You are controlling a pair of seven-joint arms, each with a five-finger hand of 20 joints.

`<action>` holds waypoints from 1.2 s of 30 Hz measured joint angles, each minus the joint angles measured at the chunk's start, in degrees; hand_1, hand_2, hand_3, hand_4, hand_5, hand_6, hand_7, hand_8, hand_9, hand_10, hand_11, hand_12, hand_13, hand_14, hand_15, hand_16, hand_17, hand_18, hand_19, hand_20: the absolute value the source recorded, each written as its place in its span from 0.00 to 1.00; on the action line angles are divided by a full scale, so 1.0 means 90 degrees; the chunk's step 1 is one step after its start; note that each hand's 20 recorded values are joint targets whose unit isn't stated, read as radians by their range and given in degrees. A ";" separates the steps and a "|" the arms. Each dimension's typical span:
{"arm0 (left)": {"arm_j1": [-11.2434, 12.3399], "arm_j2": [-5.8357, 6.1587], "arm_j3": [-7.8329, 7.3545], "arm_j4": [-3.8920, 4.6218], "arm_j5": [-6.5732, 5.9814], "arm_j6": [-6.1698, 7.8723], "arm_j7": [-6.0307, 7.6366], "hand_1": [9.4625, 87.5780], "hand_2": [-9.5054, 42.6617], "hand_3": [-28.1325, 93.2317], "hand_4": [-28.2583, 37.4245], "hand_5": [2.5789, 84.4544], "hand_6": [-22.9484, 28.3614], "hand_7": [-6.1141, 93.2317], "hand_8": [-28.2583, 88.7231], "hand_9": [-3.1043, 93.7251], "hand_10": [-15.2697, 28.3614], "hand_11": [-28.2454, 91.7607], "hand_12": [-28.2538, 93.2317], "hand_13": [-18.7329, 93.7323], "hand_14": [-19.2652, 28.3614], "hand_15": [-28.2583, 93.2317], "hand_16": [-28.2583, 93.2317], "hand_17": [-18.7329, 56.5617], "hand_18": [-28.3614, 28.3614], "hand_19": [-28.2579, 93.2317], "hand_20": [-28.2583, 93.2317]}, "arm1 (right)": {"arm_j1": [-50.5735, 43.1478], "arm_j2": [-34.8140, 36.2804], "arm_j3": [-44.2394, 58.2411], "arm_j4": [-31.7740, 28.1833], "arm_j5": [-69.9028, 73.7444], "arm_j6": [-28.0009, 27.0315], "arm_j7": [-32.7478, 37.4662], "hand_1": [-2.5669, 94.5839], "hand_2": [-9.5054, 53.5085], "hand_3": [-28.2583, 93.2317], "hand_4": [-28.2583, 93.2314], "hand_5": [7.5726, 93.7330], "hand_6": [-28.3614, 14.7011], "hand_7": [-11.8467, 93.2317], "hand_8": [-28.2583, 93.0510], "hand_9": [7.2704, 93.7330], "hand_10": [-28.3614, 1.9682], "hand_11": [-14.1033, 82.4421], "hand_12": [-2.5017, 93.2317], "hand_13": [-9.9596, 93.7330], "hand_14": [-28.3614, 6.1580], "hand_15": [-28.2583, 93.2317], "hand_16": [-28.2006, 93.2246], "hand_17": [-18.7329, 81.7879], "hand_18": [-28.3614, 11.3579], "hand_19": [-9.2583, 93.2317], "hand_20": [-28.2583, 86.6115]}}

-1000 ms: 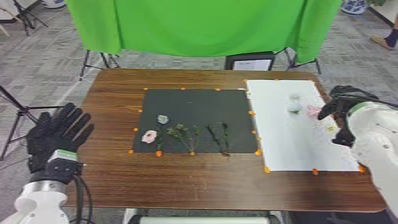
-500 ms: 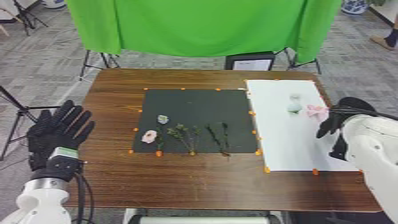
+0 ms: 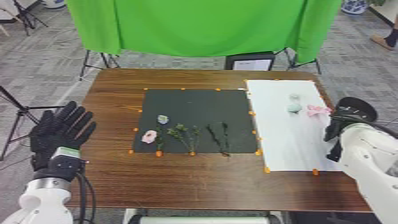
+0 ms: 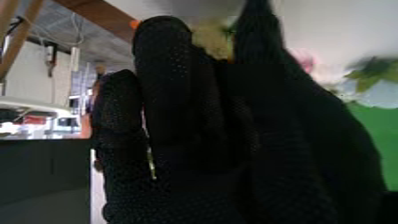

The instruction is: Arrange flowers

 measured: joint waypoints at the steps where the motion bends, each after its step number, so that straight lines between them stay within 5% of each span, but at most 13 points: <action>1: -0.0001 -0.0005 0.0004 0.0000 -0.0001 0.0000 0.0000 0.19 0.47 0.84 0.00 0.53 0.66 0.20 0.18 0.43 0.73 0.42 0.34 0.41 0.76 0.55 0.18 0.16 0.79 0.55 0.32 | -0.0001 0.0000 -0.0008 0.0022 -0.0029 0.0036 -0.0008 0.64 0.03 0.76 0.00 0.79 0.66 0.33 0.23 0.87 0.64 0.22 0.33 0.82 0.56 0.66 0.45 0.57 0.16 0.90 0.57; 15: -0.0052 -0.0018 0.0054 0.0024 0.0023 -0.0043 -0.0058 0.19 0.47 0.84 0.00 0.53 0.66 0.19 0.18 0.43 0.73 0.41 0.33 0.41 0.76 0.54 0.18 0.16 0.79 0.54 0.32 | -0.0362 0.0159 -0.0254 -0.0563 -0.0697 0.1229 -0.0481 0.63 0.03 0.79 0.00 0.81 0.68 0.34 0.25 0.91 0.67 0.21 0.37 0.83 0.60 0.67 0.47 0.58 0.18 0.91 0.58; 20: -0.0074 -0.0019 0.0055 0.0028 0.0052 -0.0045 -0.0123 0.19 0.47 0.84 0.00 0.53 0.66 0.18 0.18 0.43 0.73 0.41 0.33 0.41 0.76 0.54 0.18 0.16 0.79 0.54 0.32 | 0.0038 0.0160 -0.0627 -0.1018 -0.1072 0.1338 -0.1949 0.63 0.05 0.78 0.00 0.78 0.70 0.36 0.23 0.89 0.70 0.21 0.37 0.81 0.63 0.66 0.49 0.57 0.20 0.90 0.59; 25: -0.0079 -0.0024 0.0064 0.0043 0.0096 -0.0040 -0.0167 0.19 0.47 0.84 0.00 0.53 0.65 0.18 0.18 0.43 0.73 0.41 0.33 0.41 0.76 0.55 0.18 0.16 0.79 0.54 0.32 | 0.1372 -0.0064 -0.1998 -0.0590 -0.1274 0.1376 -0.3615 0.62 0.04 0.79 0.00 0.78 0.71 0.37 0.22 0.87 0.69 0.21 0.36 0.81 0.65 0.66 0.51 0.57 0.22 0.90 0.60; 31: -0.0192 -0.0024 0.0195 0.0084 0.0350 -0.0011 -0.0296 0.19 0.47 0.84 0.00 0.54 0.66 0.18 0.18 0.44 0.73 0.41 0.33 0.41 0.76 0.55 0.18 0.16 0.79 0.54 0.32 | 0.2784 -0.0943 -0.3613 0.0151 -0.1439 0.1435 -0.4263 0.62 0.04 0.79 0.00 0.78 0.72 0.38 0.22 0.86 0.69 0.21 0.35 0.81 0.65 0.66 0.52 0.57 0.22 0.90 0.61; 36: -0.0326 -0.0018 0.0318 0.0115 0.0402 -0.0011 -0.0358 0.19 0.47 0.84 0.00 0.54 0.66 0.18 0.18 0.44 0.73 0.41 0.33 0.41 0.76 0.55 0.18 0.16 0.79 0.54 0.32 | 0.3429 -0.1823 -0.4388 0.0685 -0.1616 0.1293 -0.4458 0.62 0.04 0.78 0.00 0.77 0.72 0.38 0.21 0.86 0.69 0.21 0.35 0.81 0.65 0.66 0.52 0.57 0.21 0.90 0.61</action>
